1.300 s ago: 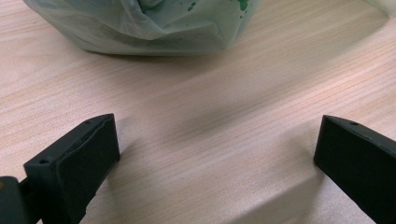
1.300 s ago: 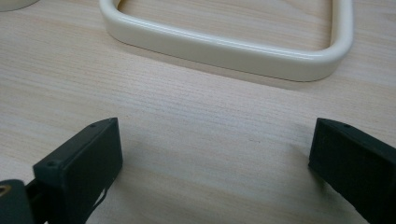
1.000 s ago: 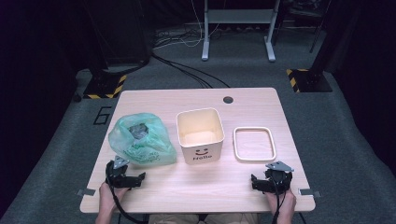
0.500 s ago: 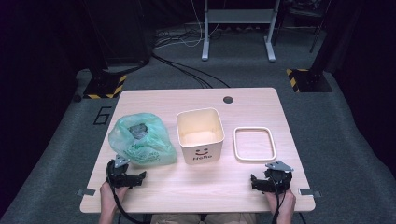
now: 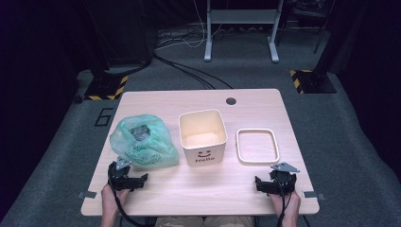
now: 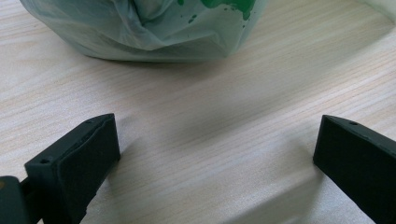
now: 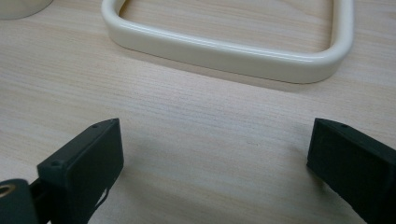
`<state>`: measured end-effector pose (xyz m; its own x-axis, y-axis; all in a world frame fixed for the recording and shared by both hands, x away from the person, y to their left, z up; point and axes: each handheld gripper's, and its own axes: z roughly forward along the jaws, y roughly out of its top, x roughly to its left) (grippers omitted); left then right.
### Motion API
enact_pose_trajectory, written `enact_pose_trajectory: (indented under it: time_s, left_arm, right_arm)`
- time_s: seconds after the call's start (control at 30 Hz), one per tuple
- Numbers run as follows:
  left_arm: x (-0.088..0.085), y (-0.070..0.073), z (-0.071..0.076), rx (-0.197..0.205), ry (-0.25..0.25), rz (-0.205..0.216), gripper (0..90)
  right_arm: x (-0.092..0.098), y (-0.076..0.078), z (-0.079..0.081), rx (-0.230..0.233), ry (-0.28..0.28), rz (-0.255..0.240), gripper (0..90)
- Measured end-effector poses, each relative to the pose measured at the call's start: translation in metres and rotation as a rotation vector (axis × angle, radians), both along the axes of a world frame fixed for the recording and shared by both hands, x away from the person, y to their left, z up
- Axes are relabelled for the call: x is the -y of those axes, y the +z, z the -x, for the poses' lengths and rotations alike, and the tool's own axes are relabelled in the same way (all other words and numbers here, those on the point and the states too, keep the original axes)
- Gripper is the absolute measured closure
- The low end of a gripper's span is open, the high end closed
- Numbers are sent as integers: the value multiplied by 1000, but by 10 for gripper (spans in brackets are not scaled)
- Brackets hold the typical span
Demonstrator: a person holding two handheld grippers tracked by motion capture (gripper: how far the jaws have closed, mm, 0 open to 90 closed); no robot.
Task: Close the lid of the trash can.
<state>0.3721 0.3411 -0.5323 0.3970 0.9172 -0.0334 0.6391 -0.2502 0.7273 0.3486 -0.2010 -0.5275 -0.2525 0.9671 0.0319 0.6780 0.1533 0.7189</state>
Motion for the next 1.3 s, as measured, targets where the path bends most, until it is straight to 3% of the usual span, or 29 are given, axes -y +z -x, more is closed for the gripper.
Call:
enact_pose_trajectory:
  time_s: [0.27,0.7,1.3]
  left_arm:
    - [0,0,0,0,-3,0,3]
    - [0,0,0,1,-2,-1,6]
    - [0,0,0,1,4,1,8]
  right_arm:
    - [3,3,1,0,-3,-8,37]
    - [8,23,1,27,-5,-13,56]
    - [19,43,-17,44,-17,17,79]
